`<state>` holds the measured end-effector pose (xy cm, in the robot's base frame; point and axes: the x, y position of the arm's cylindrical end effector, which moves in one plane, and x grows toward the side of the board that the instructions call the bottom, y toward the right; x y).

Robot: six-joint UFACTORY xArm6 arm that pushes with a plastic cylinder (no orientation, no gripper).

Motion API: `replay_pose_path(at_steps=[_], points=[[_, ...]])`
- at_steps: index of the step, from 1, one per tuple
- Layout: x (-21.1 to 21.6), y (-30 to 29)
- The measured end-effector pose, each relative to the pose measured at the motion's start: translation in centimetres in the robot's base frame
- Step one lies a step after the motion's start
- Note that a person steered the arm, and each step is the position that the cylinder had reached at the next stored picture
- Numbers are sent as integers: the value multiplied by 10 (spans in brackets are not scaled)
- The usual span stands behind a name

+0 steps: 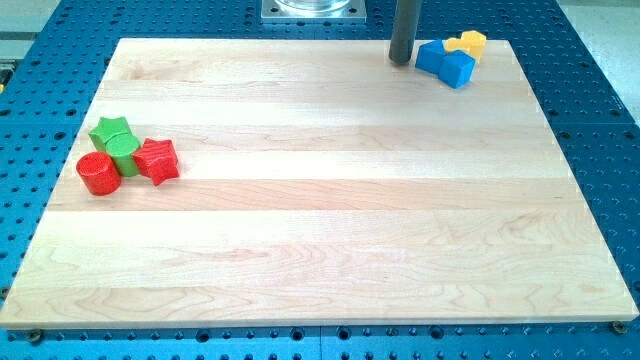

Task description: Place your arm to the right of the red star

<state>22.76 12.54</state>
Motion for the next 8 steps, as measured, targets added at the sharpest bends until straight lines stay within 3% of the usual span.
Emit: replay_pose_path(at_steps=[1, 3, 8], points=[[2, -1], [97, -42], [118, -43]])
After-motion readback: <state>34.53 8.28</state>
